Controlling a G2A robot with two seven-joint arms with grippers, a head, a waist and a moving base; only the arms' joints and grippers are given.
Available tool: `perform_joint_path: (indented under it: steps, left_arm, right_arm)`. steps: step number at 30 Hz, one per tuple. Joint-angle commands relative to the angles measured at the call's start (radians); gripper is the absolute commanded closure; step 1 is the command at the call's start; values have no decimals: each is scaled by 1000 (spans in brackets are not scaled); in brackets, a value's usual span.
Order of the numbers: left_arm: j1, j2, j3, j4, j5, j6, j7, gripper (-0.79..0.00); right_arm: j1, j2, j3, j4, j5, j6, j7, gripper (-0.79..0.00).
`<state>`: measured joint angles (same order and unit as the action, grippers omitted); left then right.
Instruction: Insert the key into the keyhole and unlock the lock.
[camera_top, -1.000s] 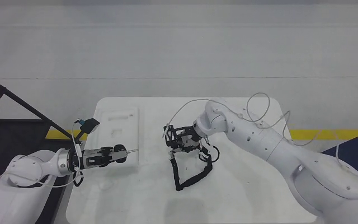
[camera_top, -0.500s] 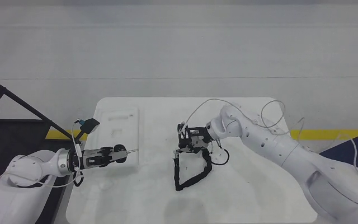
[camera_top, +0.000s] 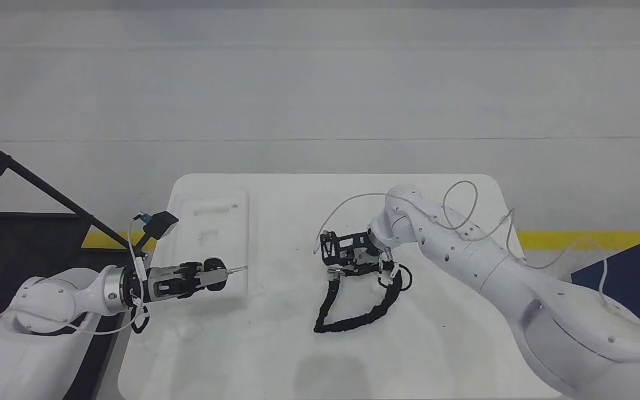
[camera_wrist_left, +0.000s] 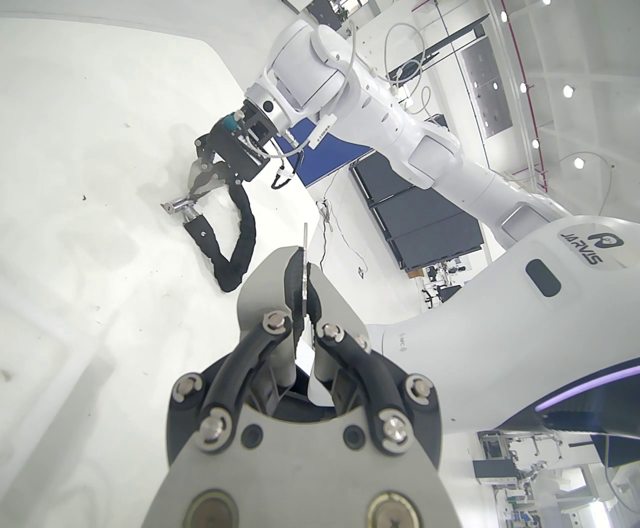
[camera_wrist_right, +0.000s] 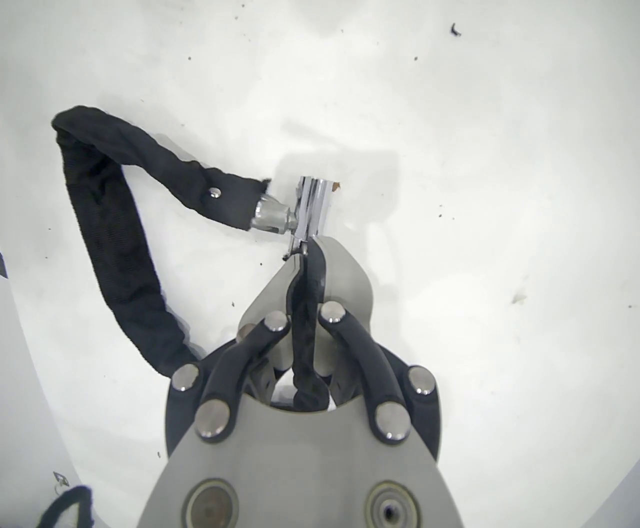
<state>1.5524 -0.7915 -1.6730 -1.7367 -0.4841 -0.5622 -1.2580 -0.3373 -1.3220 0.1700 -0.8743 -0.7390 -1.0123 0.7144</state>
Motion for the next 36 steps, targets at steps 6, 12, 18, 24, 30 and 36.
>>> perform_joint_path:
  steps: [6,12,18,24,30,36]
  left_arm:
    - [0,0,0,0,0,0,0,0]
    - [0,0,0,0,0,0,0,0]
    - [0,0,0,0,0,0,0,0]
    - [0,0,0,0,0,0,0,0]
    - [0,0,0,0,0,0,0,0]
    - [0,0,0,0,0,0,0,0]
  right_arm:
    - [4,-39,0,51,-2,0,47,-779]
    - [14,-54,0,75,4,0,53,-529]
    - [27,-52,0,78,4,0,49,-425]
    - [29,-39,0,69,-2,0,54,-339]
    - [16,-17,0,34,1,0,79,-351]
    - [16,14,0,-11,41,0,86,-391]
